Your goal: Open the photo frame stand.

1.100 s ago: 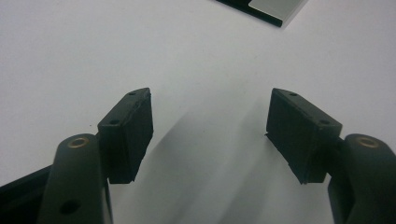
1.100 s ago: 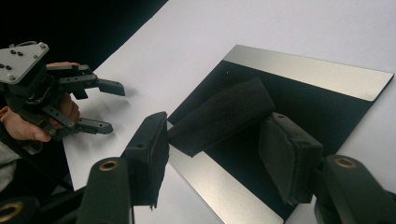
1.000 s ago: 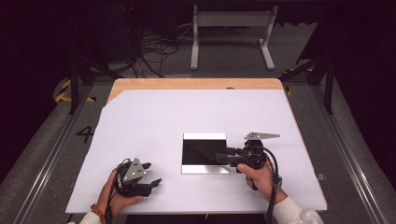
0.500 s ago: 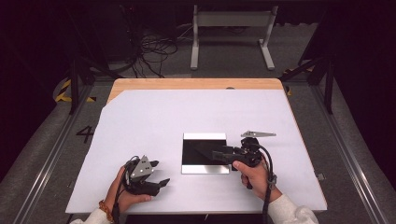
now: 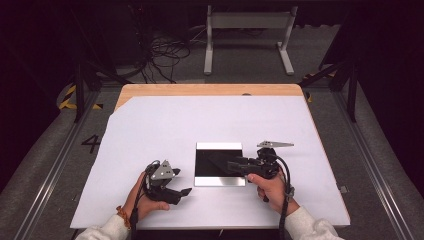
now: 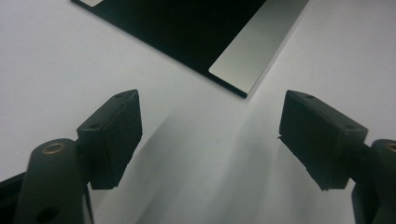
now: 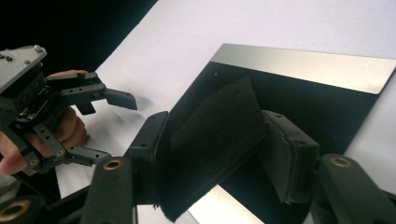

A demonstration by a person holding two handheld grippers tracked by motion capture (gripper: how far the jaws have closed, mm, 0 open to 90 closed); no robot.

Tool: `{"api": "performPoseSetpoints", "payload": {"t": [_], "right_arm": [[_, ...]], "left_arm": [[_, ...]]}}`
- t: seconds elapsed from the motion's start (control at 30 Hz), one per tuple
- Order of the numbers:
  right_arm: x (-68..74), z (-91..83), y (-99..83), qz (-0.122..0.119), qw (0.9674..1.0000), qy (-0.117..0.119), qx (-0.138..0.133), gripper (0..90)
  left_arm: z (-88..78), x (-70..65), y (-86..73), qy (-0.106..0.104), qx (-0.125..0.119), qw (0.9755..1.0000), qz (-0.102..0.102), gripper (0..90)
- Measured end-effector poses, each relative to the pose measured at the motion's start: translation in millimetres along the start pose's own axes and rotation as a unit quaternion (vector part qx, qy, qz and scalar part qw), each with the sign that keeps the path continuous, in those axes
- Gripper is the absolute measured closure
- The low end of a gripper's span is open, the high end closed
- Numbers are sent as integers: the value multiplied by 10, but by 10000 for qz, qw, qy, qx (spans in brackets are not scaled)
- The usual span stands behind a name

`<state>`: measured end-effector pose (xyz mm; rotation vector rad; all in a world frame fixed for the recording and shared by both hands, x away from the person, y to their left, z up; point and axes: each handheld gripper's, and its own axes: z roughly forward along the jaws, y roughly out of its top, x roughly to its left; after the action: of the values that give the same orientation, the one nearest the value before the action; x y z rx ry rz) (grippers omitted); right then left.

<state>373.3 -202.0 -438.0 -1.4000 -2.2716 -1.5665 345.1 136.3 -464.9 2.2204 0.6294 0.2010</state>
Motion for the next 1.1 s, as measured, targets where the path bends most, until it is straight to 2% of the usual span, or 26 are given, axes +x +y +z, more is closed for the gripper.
{"api": "performPoseSetpoints", "payload": {"t": [0.1,0.2,0.27,0.3,0.33,0.37,0.47,0.53,0.57,0.6,0.67,0.83,0.93,1.0,1.1], "right_arm": [[-12,4,-16,34,10000,-15,-4,479],[-25,5,-27,181,9998,36,-7,480],[-33,9,-29,246,9997,87,16,461],[-46,30,-32,335,9992,206,108,395],[-48,37,-37,380,9990,178,159,367],[-61,40,-49,453,9987,168,138,375],[-66,43,-47,481,9985,238,128,385],[-59,62,-53,554,9977,351,180,399],[-46,76,-58,530,9978,340,184,421],[-35,77,-55,447,9982,376,150,487],[-20,73,-47,317,9987,381,147,495],[-19,72,-57,199,9989,399,137,502],[-16,72,-72,127,9991,393,103,504],[-11,68,-78,-24,9992,391,59,505],[29,50,-86,-314,9987,389,-32,511]], "left_arm": [[62,9,52,-52,25,10000,-22,200],[117,9,103,-63,35,10000,-44,199],[127,4,107,-71,60,10000,16,198],[131,-2,106,-66,65,10000,13,198],[129,-10,102,-59,95,9999,18,197],[127,-12,102,-62,92,9999,37,195],[118,-12,104,-65,46,10000,6,195],[121,-18,103,-67,82,9999,36,195],[122,-20,107,-63,80,9999,56,195],[120,-20,109,-52,74,9999,65,195],[118,-23,110,-60,67,9999,54,195],[122,-9,108,-59,69,10000,35,193],[141,-6,109,-130,91,9999,-25,192],[151,-1,115,-147,105,9998,3,190],[169,21,140,-239,108,9996,-99,185]]}}
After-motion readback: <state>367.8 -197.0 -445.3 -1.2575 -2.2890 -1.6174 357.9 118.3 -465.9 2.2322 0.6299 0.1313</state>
